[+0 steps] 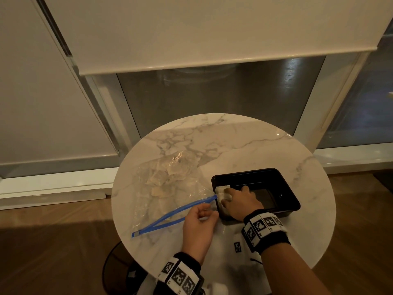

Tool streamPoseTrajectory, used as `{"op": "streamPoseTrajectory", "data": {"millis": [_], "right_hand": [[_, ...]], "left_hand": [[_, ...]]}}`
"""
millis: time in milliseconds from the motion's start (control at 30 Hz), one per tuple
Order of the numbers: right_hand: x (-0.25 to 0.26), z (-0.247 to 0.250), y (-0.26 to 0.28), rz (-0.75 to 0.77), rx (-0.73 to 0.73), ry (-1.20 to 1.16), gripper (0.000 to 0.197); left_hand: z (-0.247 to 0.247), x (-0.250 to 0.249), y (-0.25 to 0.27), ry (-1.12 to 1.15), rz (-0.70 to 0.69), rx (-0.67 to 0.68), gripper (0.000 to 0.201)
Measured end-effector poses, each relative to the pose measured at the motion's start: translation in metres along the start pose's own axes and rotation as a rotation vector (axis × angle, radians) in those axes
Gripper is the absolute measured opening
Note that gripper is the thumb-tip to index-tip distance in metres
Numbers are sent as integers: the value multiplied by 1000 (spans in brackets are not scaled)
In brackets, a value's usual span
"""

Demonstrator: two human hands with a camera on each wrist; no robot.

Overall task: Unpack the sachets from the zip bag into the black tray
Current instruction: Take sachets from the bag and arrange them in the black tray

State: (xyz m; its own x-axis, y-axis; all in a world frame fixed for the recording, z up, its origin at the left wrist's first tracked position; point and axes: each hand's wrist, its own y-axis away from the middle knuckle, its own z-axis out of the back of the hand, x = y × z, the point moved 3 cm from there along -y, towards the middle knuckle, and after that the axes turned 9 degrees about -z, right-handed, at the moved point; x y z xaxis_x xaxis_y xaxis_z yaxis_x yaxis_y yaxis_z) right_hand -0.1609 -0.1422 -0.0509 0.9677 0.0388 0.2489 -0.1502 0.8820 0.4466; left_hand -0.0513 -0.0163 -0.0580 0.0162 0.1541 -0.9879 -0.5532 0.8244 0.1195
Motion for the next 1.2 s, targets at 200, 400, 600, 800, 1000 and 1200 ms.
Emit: {"op": "streamPoseTrajectory", "data": {"millis": [200, 400, 600, 800, 1000, 1200], "right_hand": [[-4, 13, 19, 149, -398, -364, 40], [17, 6, 78, 544, -422, -618, 18], [59, -35, 98, 719, -271, -242, 31], [75, -56, 97, 698, -286, 98, 47], [81, -62, 91, 707, -304, 304, 22], [86, -58, 96, 708, -297, 378, 23]], "left_hand": [[25, -24, 5, -144, -117, 106, 13], [75, -43, -10, -651, -390, -79, 8], [100, -38, -8, -1200, -256, 112, 24], [104, -31, -4, -1225, -237, 191, 33], [104, -33, -3, -1143, -238, 205, 51], [103, -57, -1, -1032, -561, -2, 48]]}}
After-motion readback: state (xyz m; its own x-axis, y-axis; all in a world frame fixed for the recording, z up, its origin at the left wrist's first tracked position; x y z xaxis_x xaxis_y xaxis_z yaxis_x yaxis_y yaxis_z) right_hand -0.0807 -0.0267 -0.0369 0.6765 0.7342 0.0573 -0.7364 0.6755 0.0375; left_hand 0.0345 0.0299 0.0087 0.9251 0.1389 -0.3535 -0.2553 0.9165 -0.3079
